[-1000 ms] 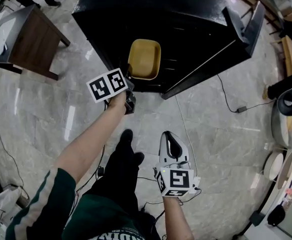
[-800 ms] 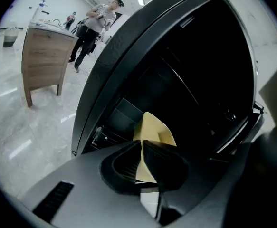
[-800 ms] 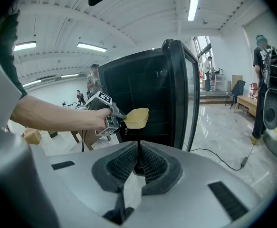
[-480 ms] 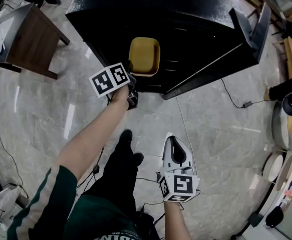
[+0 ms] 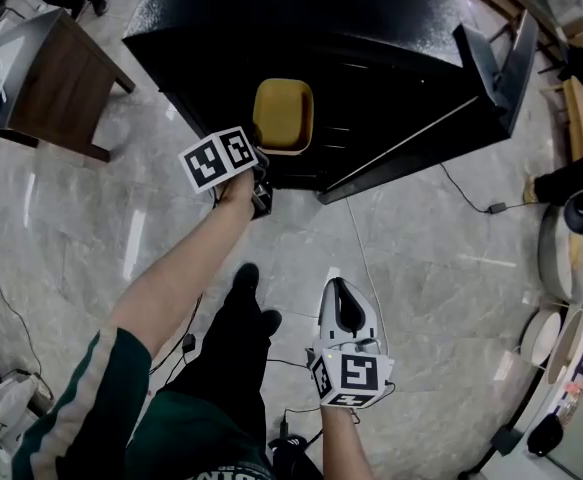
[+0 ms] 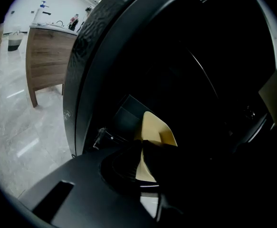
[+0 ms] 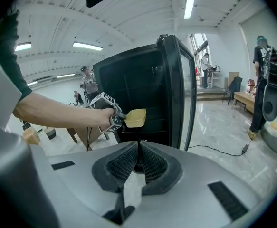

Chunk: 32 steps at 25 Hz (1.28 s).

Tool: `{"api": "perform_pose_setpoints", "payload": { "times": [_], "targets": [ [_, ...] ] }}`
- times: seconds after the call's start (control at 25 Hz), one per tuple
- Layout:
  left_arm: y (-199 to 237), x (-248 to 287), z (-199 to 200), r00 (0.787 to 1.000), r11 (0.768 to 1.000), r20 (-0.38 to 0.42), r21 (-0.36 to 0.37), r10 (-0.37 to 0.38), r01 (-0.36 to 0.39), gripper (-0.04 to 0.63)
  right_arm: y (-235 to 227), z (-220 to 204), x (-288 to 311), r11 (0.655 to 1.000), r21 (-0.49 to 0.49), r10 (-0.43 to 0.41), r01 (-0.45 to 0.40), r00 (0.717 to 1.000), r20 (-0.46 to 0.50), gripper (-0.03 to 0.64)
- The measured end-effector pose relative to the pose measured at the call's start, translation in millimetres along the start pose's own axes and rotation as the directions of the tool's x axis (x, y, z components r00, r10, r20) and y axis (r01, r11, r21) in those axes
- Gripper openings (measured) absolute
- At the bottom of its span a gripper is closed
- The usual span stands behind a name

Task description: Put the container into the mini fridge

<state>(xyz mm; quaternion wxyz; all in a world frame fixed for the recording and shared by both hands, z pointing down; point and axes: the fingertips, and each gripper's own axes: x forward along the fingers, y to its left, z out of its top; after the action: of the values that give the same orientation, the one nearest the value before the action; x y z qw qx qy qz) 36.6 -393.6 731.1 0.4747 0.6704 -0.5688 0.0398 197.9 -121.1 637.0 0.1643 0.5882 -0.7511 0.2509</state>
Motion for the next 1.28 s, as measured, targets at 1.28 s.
{"api": "perform_pose_setpoints", "payload": {
  "times": [1.28],
  "targets": [
    [-29.8, 53.4, 31.6, 0.999, 0.999, 0.037, -0.052, 0.009, -0.007, 0.026, -28.8, 3.5, -3.5, 0.999, 0.031, -0.04, 0.04, 0.999, -0.014, 0.037]
  ]
}}
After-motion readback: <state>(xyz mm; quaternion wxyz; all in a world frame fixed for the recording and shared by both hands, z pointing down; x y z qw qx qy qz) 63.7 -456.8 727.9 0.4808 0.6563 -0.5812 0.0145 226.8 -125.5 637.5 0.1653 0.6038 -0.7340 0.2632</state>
